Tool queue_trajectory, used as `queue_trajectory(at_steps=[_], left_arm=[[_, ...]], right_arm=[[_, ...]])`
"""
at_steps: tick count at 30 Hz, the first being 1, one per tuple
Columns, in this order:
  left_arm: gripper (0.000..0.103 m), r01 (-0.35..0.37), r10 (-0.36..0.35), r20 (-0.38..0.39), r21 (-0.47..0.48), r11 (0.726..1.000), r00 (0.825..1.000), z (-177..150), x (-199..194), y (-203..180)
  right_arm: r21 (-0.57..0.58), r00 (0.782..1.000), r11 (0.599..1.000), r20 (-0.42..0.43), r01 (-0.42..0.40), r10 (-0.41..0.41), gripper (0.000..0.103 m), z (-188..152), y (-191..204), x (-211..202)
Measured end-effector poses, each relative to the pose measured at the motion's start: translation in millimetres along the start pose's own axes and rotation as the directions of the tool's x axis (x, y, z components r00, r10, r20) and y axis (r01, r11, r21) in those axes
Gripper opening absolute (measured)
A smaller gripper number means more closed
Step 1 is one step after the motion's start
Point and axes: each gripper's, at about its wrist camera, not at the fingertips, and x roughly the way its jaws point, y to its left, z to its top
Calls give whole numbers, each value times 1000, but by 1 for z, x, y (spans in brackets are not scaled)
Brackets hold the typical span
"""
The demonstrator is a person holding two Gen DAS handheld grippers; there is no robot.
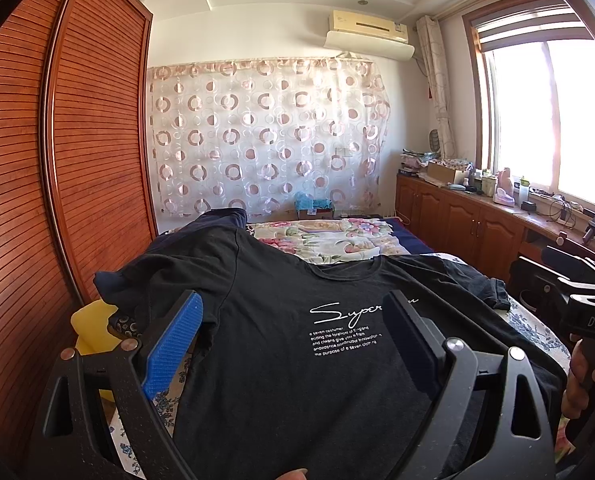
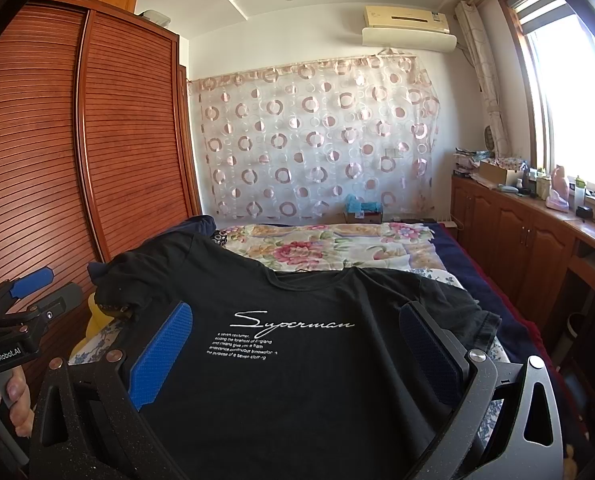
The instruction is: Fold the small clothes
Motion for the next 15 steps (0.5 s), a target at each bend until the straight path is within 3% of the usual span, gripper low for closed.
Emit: queue_trajectory(at_steps=[15], left_arm=[[92, 0, 0, 0, 0, 1000, 1000, 0, 0, 0]], right_arm=[[3, 1000, 1000, 3, -3, 3, 103, 1, 0, 0]])
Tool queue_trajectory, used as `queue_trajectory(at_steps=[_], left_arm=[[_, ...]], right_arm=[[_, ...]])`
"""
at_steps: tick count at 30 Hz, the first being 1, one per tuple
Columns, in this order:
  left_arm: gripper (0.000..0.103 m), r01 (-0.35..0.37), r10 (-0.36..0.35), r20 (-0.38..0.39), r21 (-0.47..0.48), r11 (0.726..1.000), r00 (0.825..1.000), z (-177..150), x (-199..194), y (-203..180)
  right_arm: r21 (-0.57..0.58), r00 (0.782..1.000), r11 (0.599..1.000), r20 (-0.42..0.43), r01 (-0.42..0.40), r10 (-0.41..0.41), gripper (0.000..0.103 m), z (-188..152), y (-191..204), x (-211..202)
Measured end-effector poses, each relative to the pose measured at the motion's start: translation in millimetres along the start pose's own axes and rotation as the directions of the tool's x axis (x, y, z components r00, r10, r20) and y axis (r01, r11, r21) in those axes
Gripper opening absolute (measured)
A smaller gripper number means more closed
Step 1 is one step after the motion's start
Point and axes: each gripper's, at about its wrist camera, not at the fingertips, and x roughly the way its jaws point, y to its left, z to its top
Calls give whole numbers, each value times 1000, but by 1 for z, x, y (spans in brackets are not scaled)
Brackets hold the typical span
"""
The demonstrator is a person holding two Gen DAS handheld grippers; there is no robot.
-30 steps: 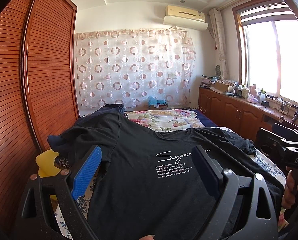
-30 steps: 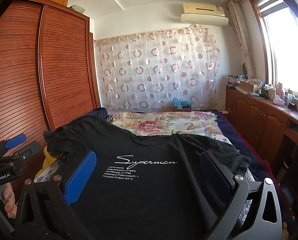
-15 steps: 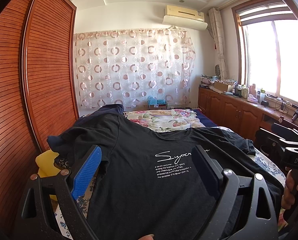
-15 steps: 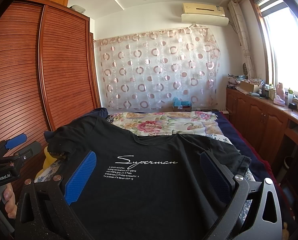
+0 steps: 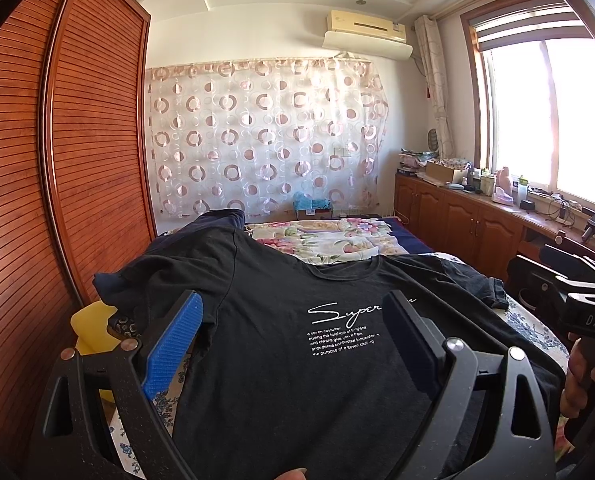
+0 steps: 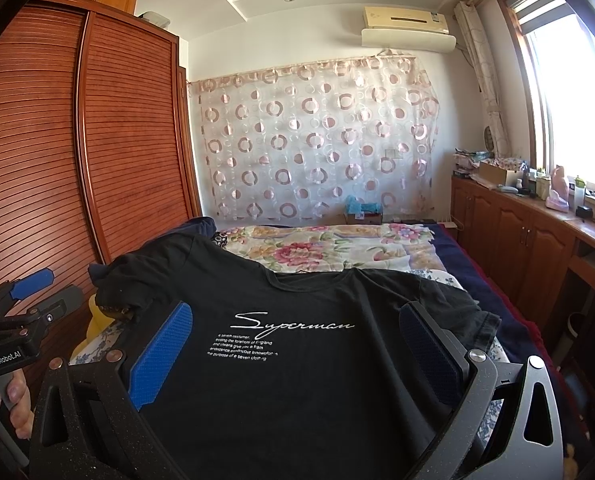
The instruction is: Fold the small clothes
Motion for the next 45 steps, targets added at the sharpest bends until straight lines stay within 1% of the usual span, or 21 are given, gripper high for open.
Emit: queue_trajectory(at_steps=[14, 18, 21, 24, 26, 30, 35, 39, 41, 43, 45], left_arm=[[92, -1, 1, -6, -4, 1000, 1000, 3, -2, -4], [92, -3, 3, -19, -9, 1000, 1000, 3, -1, -7], [92, -3, 3, -25, -8, 1000, 1000, 1, 6, -8], [92, 8, -9, -27, -16, 1000, 1000, -1, 21, -1], [92, 3, -4, -31, -26, 1000, 1000, -2, 30, 2], [92, -6, 4, -45, -48, 999, 999, -3, 54, 18], [92, -49, 46, -78, -39, 998, 996, -2, 81, 40], [92, -59, 56, -118, -25, 998, 991, 1, 98, 61], [92, -77, 74, -133, -17, 997, 988, 4, 105, 74], [92, -89, 83, -163, -26, 996, 983, 7, 112, 86], [92, -88, 77, -188, -49, 995, 979, 10, 118, 103]], right_arm=[[4, 1000, 1000, 0, -4, 4, 103, 0, 0, 0], [8, 1000, 1000, -3, -8, 8, 103, 0, -1, 2], [9, 1000, 1000, -8, -8, 9, 103, 0, -2, 5], [10, 1000, 1000, -6, -8, 8, 103, -1, -1, 11], [6, 1000, 1000, -4, -1, 1, 103, -3, -1, 15], [-1, 1000, 1000, -2, 13, -13, 103, -3, 0, 31], [-35, 1000, 999, 8, 11, -11, 103, -1, 4, 51], [-54, 999, 998, -35, -37, 35, 103, 0, 9, 71], [-64, 996, 995, -54, -72, 69, 103, 1, 12, 81], [-67, 995, 994, -63, -84, 80, 103, 2, 9, 86], [-68, 992, 992, -80, -102, 97, 103, 2, 8, 94]])
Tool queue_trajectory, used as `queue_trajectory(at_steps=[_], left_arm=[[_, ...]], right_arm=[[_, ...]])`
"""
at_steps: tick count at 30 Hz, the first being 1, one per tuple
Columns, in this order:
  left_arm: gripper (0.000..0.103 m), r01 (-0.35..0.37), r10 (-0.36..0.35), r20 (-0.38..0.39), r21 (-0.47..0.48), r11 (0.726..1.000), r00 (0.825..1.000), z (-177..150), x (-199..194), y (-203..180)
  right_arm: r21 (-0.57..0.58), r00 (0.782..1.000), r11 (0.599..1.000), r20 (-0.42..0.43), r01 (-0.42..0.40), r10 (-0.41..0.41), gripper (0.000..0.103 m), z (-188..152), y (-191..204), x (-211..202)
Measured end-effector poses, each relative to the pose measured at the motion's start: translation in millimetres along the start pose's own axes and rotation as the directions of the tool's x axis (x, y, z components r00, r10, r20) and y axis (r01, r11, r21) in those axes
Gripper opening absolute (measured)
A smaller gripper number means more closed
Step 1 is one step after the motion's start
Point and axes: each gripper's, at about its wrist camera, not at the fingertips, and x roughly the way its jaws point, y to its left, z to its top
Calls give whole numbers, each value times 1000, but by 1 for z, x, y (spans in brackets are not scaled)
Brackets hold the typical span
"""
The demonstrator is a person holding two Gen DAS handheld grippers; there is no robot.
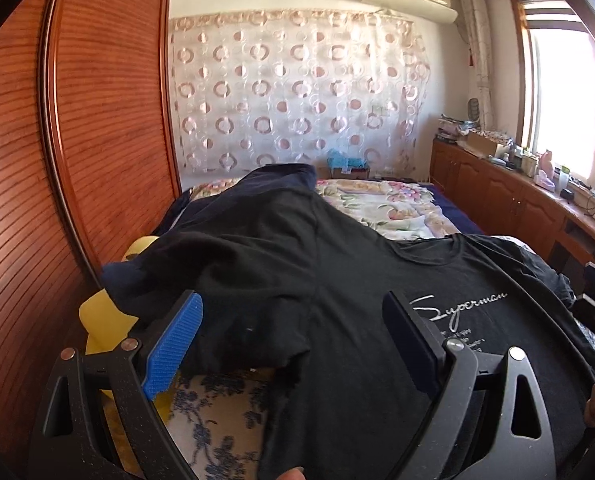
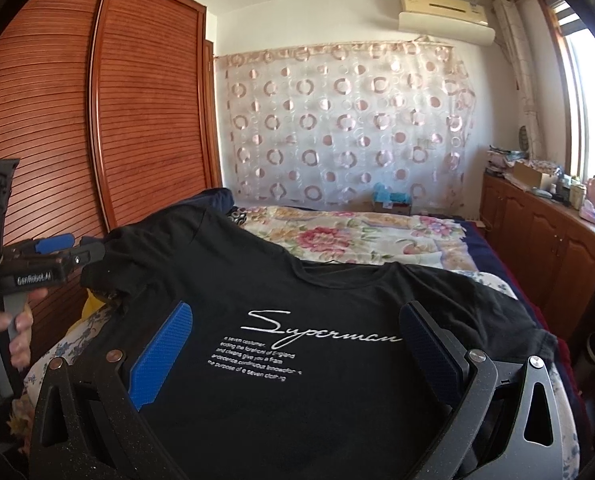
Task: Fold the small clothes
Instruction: 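Move the left tool to the T-shirt's sleeve and close on it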
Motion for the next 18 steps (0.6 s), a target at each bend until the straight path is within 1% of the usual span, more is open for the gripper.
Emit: queue_trajectory(at_steps=[3, 6, 10, 16, 18], left_arm=[[92, 7, -7, -13, -15, 1000, 1000, 9, 9, 20], [92, 9, -10, -34, -11, 1000, 999, 17, 22, 37], [90, 26, -28, -98, -24, 999, 995, 25, 49, 60], [76, 62, -82, -197, -106, 993, 977, 31, 83, 89], [71, 67, -90, -217, -110, 992, 972, 33, 91, 93]], right_arm=[[-4, 1000, 1000, -20, -16, 16, 103, 2, -7, 9], [-13, 999, 999, -37, -33, 33, 102, 5, -13, 18], [-24, 997, 998, -54, -50, 49, 102, 10, -15, 27], [-23, 993, 996, -80, -87, 85, 102, 15, -19, 36], [-16, 991, 995, -86, -101, 100, 102, 16, -21, 36]])
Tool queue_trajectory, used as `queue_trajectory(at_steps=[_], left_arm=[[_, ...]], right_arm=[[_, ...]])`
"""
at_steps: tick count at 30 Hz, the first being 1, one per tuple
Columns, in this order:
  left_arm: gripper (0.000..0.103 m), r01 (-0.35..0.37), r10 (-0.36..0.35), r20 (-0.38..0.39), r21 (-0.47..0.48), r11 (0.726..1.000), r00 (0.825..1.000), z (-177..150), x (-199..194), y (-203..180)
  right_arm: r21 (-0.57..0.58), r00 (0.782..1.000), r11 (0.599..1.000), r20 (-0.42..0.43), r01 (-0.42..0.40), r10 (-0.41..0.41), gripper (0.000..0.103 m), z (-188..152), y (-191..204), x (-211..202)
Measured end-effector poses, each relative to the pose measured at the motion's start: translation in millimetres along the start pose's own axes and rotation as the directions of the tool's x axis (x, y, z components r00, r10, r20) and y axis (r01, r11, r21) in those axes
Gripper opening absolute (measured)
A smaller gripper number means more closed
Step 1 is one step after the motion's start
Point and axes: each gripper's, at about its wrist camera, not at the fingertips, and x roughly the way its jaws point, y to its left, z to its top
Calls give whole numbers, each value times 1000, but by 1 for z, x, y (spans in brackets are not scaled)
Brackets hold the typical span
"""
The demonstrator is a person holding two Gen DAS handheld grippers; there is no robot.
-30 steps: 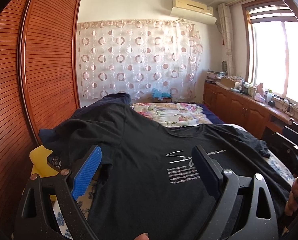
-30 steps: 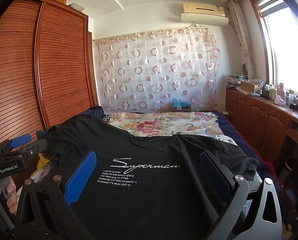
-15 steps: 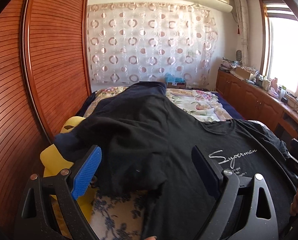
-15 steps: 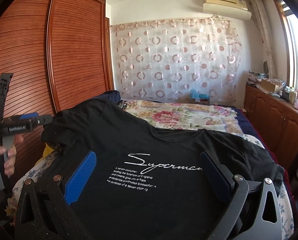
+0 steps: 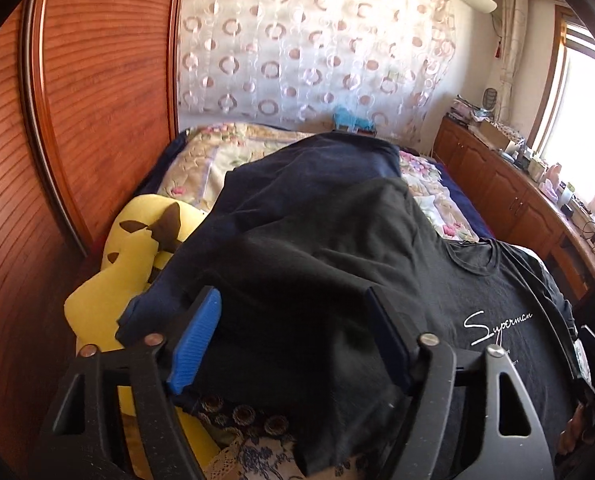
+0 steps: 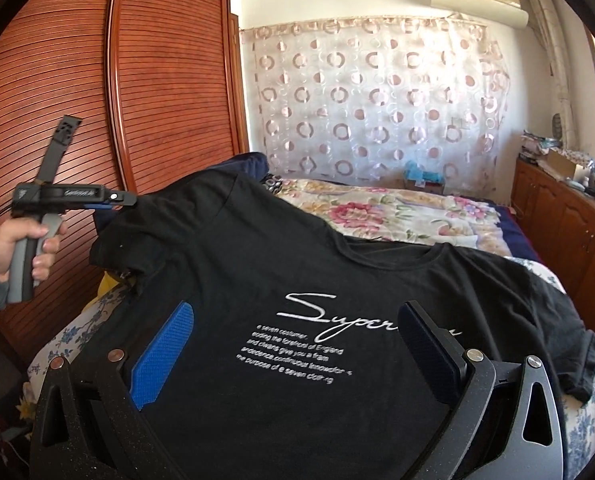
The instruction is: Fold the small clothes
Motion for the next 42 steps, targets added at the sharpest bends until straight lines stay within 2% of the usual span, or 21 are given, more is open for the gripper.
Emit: queue_trajectory(at_steps=[7, 9, 12, 14, 19, 22, 27, 31, 34, 37, 38, 39, 42], left_arm=[[48, -12, 17, -61, 75, 997, 998, 4, 21, 0], [27, -22, 28, -66, 87, 996, 997, 5, 22, -1], [9, -36, 45, -67, 137, 990, 997, 6, 19, -7], [5, -39, 49, -60, 168, 985, 997, 8, 13, -13], [4, -21, 24, -16, 191, 981, 1000, 20, -9, -19], [4, 6, -7, 6, 220, 975, 1000, 28, -26, -36], [4, 57, -69, 29, 315, 947, 997, 39, -46, -88], [4, 123, -135, 5, 378, 918, 991, 44, -47, -138], [6, 151, -163, -6, 402, 903, 987, 44, -45, -166], [40, 184, -202, 0, 405, 896, 979, 40, -48, -175], [56, 184, -206, 11, 407, 895, 979, 37, -50, -175], [64, 184, -211, 21, 408, 894, 977, 34, -52, -173], [74, 191, -211, 9, 390, 901, 977, 20, -53, -163]], right_arm=[[5, 1000, 1000, 12, -24, 24, 102, -3, 1, -8], [6, 999, 1000, 18, -27, 27, 102, -3, 1, -11], [1, 999, 1000, 27, -20, 20, 102, -5, 3, -13], [3, 999, 1000, 33, -21, 20, 102, -5, 3, -13], [8, 999, 1000, 44, -17, 16, 102, -7, 7, -13], [16, 999, 1000, 45, -12, 11, 102, -9, 6, -12], [38, 999, 999, 45, -4, 3, 102, -10, 2, -14], [52, 999, 999, 53, 4, -6, 102, -12, 0, -19], [58, 999, 998, 51, 12, -15, 102, -13, 1, -21], [60, 999, 998, 45, 23, -26, 102, -15, 1, -23], [60, 999, 998, 44, 27, -30, 102, -15, 1, -24], [59, 999, 998, 43, 31, -33, 102, -14, 1, -24], [61, 999, 997, 37, 36, -39, 102, -10, 2, -23]])
